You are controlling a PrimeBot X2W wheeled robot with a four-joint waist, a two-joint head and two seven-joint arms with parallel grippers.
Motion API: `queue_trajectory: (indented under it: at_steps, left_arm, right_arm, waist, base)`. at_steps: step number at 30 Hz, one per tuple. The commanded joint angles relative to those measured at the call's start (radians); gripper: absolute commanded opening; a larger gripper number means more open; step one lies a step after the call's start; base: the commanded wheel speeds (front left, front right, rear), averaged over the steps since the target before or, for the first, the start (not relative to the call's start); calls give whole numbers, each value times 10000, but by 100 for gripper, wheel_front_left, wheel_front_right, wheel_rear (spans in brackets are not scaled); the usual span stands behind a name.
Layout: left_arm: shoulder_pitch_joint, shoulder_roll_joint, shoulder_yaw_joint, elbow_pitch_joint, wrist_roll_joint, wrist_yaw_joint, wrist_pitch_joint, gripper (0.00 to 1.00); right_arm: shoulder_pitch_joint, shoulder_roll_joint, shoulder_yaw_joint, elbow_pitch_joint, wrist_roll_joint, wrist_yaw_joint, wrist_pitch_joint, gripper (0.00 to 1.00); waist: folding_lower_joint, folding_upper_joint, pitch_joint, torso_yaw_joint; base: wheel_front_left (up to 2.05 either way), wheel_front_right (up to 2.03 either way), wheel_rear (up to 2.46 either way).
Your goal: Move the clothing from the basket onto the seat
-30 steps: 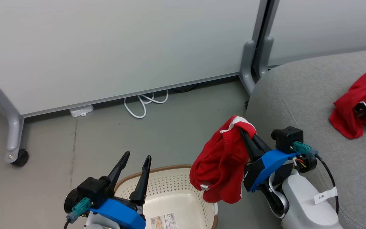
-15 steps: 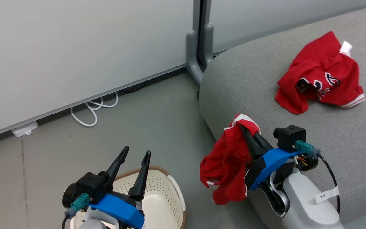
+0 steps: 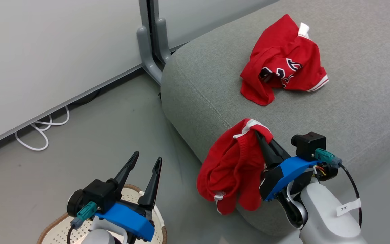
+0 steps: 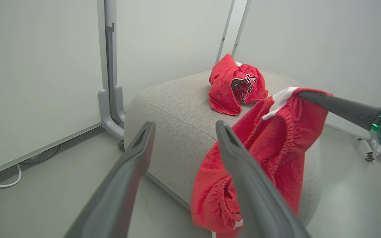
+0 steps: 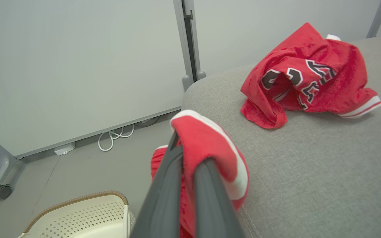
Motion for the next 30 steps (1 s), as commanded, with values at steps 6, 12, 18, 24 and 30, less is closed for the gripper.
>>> queue_trajectory:
  at_steps: [6,12,18,24,30]
  left_arm:
    - [-285,145,-168,82,-29,-14,-29,100]
    - [-381,235,-267,115,-99,-15,-29,100]
    - [-324,292,-158,32,-22,-15,-29,100]
    - [-479,412,-195,-141,91,-15,-29,100]
    - [-908,582,-357,-346,211,-13,-29,100]
  right_arm:
    - [33,-2,-103,30,51,5,-149,0]
    - [44,-2,-152,55,70,5,-196,0]
    - [-490,-5,-343,41,-260,5,-90,0]
    - [-1807,-136,-1449,-296,-875,5,330,0]
    - [-3508,-854,-2750,-1098,-1337,3,1117,0]
  waist:
    - [-1,-1,90,-265]
    - [-1,-1,109,-270]
    - [-1,-1,263,-291]
    - [-1,-1,733,-89]
    - [-1,-1,1446,373]
  base:
    - [0,0,0]
    - [0,0,0]
    - [0,0,0]
    - [0,0,0]
    - [0,0,0]
